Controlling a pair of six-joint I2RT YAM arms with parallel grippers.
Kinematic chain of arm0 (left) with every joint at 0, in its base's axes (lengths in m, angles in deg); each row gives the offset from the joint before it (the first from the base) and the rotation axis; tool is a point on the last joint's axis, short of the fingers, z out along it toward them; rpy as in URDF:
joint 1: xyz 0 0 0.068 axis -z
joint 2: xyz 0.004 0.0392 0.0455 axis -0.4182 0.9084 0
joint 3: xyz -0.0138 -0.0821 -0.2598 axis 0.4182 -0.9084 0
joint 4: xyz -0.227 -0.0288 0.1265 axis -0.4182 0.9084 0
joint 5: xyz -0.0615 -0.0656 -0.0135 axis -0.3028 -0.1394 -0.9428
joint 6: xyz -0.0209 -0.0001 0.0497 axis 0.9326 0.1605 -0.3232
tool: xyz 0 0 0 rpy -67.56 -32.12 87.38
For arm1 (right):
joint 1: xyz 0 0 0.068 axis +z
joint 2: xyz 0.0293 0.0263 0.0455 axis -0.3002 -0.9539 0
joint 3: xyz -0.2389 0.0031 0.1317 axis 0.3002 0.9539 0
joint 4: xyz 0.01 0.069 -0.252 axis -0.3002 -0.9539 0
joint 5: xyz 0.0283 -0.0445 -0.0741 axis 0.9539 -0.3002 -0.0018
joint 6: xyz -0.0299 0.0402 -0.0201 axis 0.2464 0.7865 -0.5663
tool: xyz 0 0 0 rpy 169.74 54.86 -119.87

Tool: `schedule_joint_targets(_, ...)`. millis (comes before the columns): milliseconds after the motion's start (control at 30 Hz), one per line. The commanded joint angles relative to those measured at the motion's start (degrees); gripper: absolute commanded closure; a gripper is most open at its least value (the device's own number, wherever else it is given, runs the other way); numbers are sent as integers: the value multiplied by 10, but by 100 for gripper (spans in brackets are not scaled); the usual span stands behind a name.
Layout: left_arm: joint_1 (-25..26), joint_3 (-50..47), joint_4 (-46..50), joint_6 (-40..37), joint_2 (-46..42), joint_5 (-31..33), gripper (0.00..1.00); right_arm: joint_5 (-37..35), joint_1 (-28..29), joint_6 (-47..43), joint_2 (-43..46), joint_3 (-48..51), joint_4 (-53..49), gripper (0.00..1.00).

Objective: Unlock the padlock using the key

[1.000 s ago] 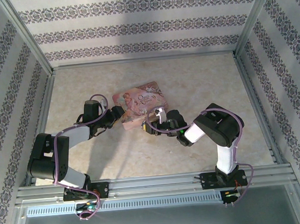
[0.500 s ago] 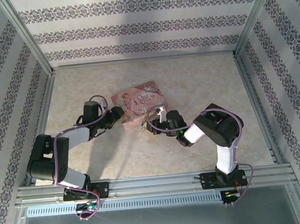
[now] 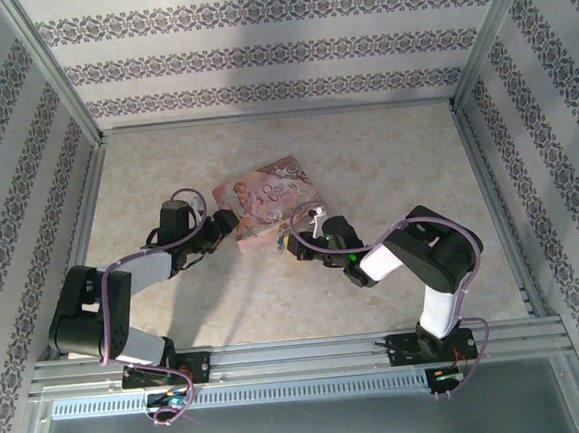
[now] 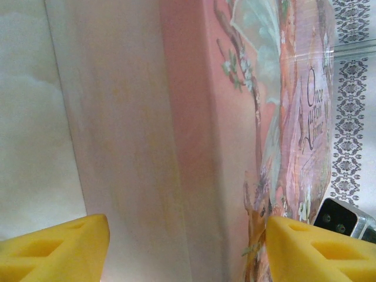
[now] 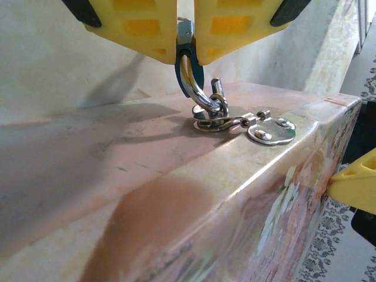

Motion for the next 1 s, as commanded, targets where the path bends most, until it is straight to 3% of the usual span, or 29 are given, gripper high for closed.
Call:
schedule_joint_targets(0, 8, -14, 11, 5, -13, 14, 31, -39, 5, 33, 31, -8, -77, 89)
schedule_joint_targets(400, 23, -1, 61, -17, -39, 37, 31, -133, 24, 59, 92, -72, -331, 90)
schedule_joint_targets(967, 28, -7, 52, -21, -28, 45, 31, -287, 80, 137, 66, -224, -636, 99)
